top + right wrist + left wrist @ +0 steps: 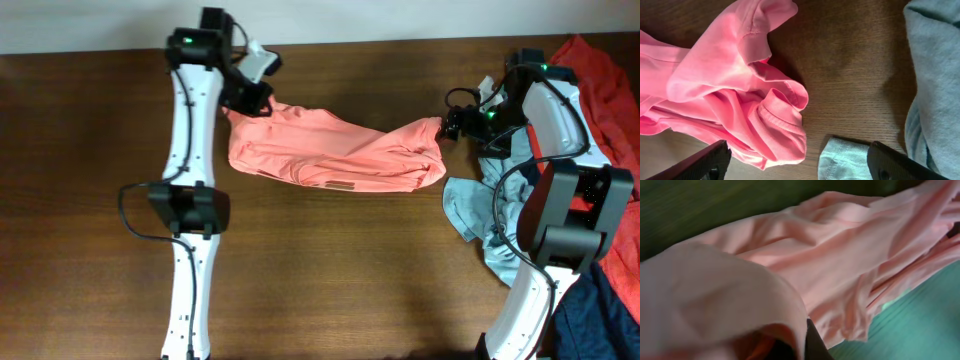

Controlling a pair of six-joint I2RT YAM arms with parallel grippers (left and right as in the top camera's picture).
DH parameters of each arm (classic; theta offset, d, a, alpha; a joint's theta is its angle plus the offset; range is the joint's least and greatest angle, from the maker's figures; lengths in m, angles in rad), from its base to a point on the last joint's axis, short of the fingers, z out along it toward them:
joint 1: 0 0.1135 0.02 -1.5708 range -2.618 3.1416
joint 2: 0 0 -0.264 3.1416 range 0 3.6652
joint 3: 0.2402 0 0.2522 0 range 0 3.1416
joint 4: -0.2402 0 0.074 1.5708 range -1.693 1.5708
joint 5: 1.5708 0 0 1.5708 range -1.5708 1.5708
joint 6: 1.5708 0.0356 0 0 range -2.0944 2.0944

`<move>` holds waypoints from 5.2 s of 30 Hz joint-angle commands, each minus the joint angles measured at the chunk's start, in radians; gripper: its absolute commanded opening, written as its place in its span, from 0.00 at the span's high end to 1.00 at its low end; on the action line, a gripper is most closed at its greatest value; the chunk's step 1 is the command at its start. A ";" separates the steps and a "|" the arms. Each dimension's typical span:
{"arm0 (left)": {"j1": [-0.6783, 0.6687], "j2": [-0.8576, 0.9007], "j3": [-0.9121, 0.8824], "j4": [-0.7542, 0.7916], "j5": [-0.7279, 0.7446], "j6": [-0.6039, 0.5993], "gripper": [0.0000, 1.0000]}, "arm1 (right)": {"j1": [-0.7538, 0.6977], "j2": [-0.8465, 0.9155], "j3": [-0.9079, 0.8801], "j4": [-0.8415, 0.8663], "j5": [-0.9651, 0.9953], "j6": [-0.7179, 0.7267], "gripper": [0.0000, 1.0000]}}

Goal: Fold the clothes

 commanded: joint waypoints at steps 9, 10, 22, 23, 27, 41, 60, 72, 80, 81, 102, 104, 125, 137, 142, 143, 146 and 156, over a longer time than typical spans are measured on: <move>-0.127 -0.038 0.011 -0.004 -0.014 -0.009 0.99 | -0.002 -0.047 -0.005 0.004 -0.012 0.002 0.08; -0.143 -0.038 0.011 -0.004 -0.014 -0.009 0.99 | -0.002 -0.047 -0.005 0.004 -0.012 0.002 0.08; -0.263 -0.037 -0.016 0.000 -0.047 -0.009 0.99 | -0.002 -0.047 -0.005 0.003 -0.012 0.002 0.08; -0.273 -0.037 -0.016 0.002 -0.047 -0.009 0.99 | -0.002 -0.047 -0.005 0.003 -0.012 0.002 0.08; -0.301 -0.037 -0.016 0.007 -0.048 -0.008 0.99 | -0.002 -0.047 -0.005 0.003 -0.012 0.002 0.08; -0.279 -0.090 -0.013 0.058 -0.051 -0.025 0.01 | -0.003 -0.047 -0.005 -0.015 0.034 0.002 0.08; 0.015 -0.228 -0.013 0.104 -0.066 -0.093 0.01 | 0.046 -0.034 -0.179 0.137 0.109 0.119 0.41; 0.039 -0.228 -0.013 0.101 -0.235 -0.093 0.01 | 0.064 -0.036 -0.240 0.220 0.108 0.184 0.96; 0.056 -0.228 -0.013 0.105 -0.235 -0.097 0.01 | -0.035 -0.069 -0.185 0.139 0.093 0.148 0.96; 0.056 -0.228 -0.013 0.107 -0.235 -0.107 0.01 | -0.043 -0.072 -0.171 0.126 0.086 0.141 0.96; 0.140 -0.228 -0.013 0.131 -0.235 -0.146 0.01 | 0.243 -0.141 0.020 0.070 -0.005 0.129 0.96; 0.166 -0.228 -0.013 0.131 -0.235 -0.153 0.01 | 0.267 -0.141 0.023 0.091 -0.005 0.141 0.96; 0.266 -0.228 -0.013 0.125 -0.234 -0.165 0.01 | 0.531 -0.139 0.225 0.296 0.004 0.206 0.96; 0.294 -0.228 -0.013 0.115 -0.234 -0.165 0.01 | 0.768 0.000 0.225 0.394 0.152 0.237 0.96; 0.302 -0.228 -0.013 0.116 -0.234 -0.164 0.01 | 0.858 0.075 0.225 0.409 0.150 0.239 0.95; 0.302 -0.228 -0.013 0.116 -0.234 -0.164 0.01 | 0.871 0.088 0.225 0.416 0.150 0.239 0.91; 0.302 -0.228 -0.013 0.115 -0.234 -0.164 0.01 | 0.908 0.123 0.225 0.418 0.150 0.232 0.53; 0.304 -0.228 -0.014 0.117 -0.164 -0.163 0.01 | 0.852 0.008 0.383 0.252 0.170 0.201 0.20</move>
